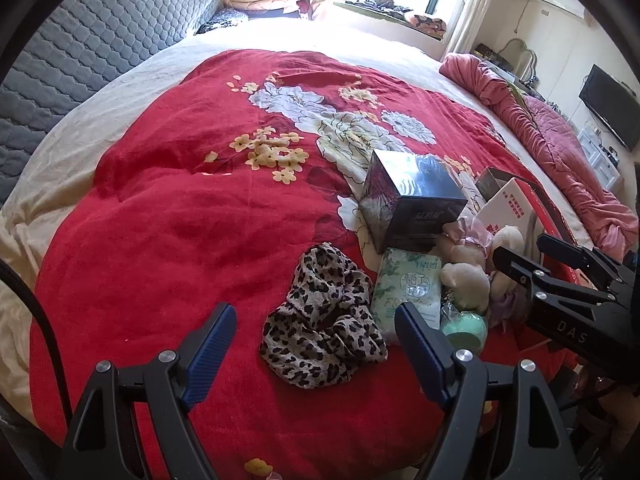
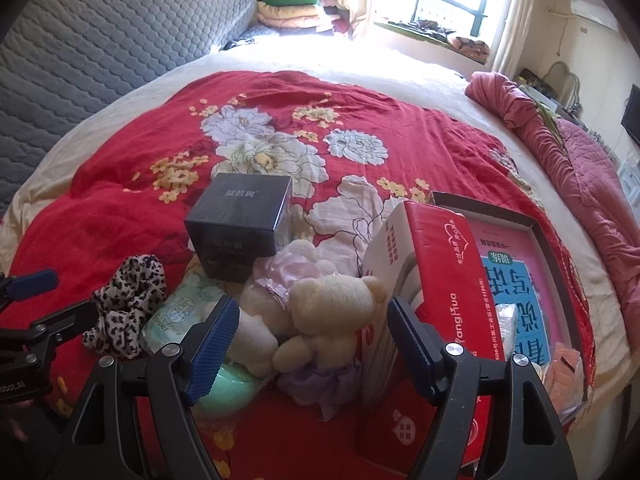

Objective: Organize soft objects
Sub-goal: 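Grasp the leopard-print scrunchie with the left tool while the right tool grasps the cream teddy bear, then carry the scrunchie and teddy bear over the pink book box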

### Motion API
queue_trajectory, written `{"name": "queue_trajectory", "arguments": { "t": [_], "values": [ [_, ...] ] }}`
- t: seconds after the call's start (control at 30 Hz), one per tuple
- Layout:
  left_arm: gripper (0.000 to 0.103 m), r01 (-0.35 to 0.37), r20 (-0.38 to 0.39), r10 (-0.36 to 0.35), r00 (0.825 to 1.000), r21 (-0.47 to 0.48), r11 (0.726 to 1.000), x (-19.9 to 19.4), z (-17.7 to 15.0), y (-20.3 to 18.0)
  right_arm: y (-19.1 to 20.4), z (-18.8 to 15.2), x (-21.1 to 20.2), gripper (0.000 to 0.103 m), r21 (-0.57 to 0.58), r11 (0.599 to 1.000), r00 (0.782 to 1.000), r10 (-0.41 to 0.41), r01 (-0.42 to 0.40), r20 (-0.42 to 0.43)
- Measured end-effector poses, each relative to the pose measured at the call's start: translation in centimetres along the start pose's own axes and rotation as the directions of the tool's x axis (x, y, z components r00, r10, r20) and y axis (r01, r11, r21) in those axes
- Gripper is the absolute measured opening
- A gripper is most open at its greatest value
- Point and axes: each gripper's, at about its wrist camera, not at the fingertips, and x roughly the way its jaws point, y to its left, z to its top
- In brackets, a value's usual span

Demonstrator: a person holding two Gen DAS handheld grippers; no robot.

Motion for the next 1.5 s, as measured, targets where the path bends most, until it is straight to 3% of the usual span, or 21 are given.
{"name": "queue_trajectory", "arguments": {
  "t": [0.17, 0.37, 0.5, 0.73, 0.9, 1.0, 1.17, 1.5],
  "values": [
    [0.081, 0.018, -0.009, -0.018, 1.0, -0.024, 1.0, 0.7, 0.0, 0.8, 1.0, 0.0, 1.7, 0.059, -0.061, 0.995, 0.996, -0.077, 0.074, -0.044],
    [0.081, 0.031, -0.031, -0.033, 0.999, -0.042, 0.999, 1.7, 0.1, 1.0, 0.9, -0.2, 3.3, 0.057, -0.102, 0.989, 0.991, -0.118, 0.111, -0.067],
    [0.081, 0.019, -0.049, -0.02, 0.999, -0.028, 0.999, 2.6, 0.0, 0.8, 0.8, -0.3, 3.8, 0.047, -0.131, 0.985, 0.991, -0.124, 0.116, -0.05],
    [0.081, -0.029, -0.068, 0.028, 0.997, -0.007, 1.0, 4.2, -0.2, 0.8, 0.1, -0.5, 3.1, 0.042, -0.111, 0.992, 0.998, -0.064, 0.066, 0.018],
    [0.078, -0.019, -0.087, 0.018, 0.996, -0.011, 1.0, 5.6, -0.3, 1.1, -1.7, -0.5, 1.4, 0.041, -0.019, 0.999, 0.996, 0.048, -0.046, 0.074],
    [0.066, 0.007, -0.078, -0.009, 0.997, -0.024, 1.0, 5.9, -0.2, 1.4, -2.4, -0.7, 0.4, 0.041, 0.026, 0.994, 0.99, 0.104, -0.107, 0.097],
    [0.019, 0.054, -0.063, -0.056, 0.996, -0.033, 0.998, 5.9, -0.1, 1.7, -2.8, -0.9, -0.9, 0.041, 0.049, 0.986, 0.98, 0.154, -0.161, 0.129],
    [0.013, 0.057, 0.032, -0.057, 0.998, 0.007, 0.998, 3.0, 0.2, 0.5, -2.9, -1.3, -3.0, 0.041, 0.049, 0.976, 0.964, 0.202, -0.213, 0.173]
  ]
}}
